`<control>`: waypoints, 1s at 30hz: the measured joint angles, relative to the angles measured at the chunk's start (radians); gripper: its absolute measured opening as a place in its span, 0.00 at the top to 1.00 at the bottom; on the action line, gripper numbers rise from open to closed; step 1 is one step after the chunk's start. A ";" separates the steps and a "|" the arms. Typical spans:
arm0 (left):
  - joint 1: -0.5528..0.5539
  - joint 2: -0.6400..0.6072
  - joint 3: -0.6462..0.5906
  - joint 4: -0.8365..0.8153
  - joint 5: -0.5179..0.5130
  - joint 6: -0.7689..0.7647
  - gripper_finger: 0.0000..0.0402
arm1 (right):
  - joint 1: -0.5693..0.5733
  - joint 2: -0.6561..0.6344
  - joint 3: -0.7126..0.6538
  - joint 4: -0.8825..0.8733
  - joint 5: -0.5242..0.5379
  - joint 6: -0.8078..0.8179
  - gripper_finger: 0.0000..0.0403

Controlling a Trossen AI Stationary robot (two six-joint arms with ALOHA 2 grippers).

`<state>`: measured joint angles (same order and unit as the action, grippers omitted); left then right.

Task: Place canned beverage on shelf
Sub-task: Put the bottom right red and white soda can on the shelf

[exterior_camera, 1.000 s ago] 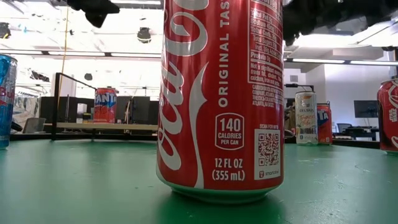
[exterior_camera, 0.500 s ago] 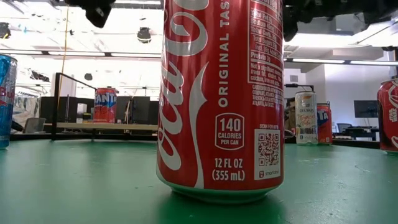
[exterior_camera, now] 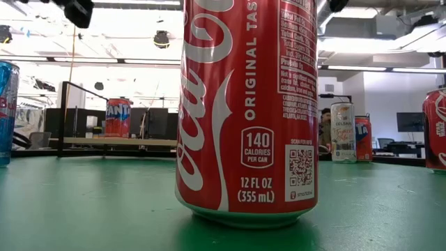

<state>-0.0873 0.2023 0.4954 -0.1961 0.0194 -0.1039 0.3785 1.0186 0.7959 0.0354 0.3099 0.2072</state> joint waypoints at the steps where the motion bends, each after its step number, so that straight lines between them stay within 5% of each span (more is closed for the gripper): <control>1: -0.005 -0.033 -0.021 0.012 -0.012 0.006 1.00 | 0.012 0.005 0.013 -0.021 0.027 -0.004 0.40; 7: -0.007 -0.203 -0.126 0.035 -0.029 0.034 1.00 | 0.016 0.034 0.057 -0.070 0.064 -0.005 0.40; 21: -0.006 -0.163 -0.240 0.204 -0.114 0.201 1.00 | -0.108 0.049 0.057 -0.096 0.059 -0.003 0.40; 30: -0.006 -0.164 -0.239 0.234 -0.126 0.261 1.00 | -0.109 0.171 0.228 -0.259 -0.014 0.018 0.40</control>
<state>-0.0937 0.0383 0.2562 0.0380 -0.1066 0.1576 0.2694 1.1898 1.0237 -0.2239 0.2961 0.2250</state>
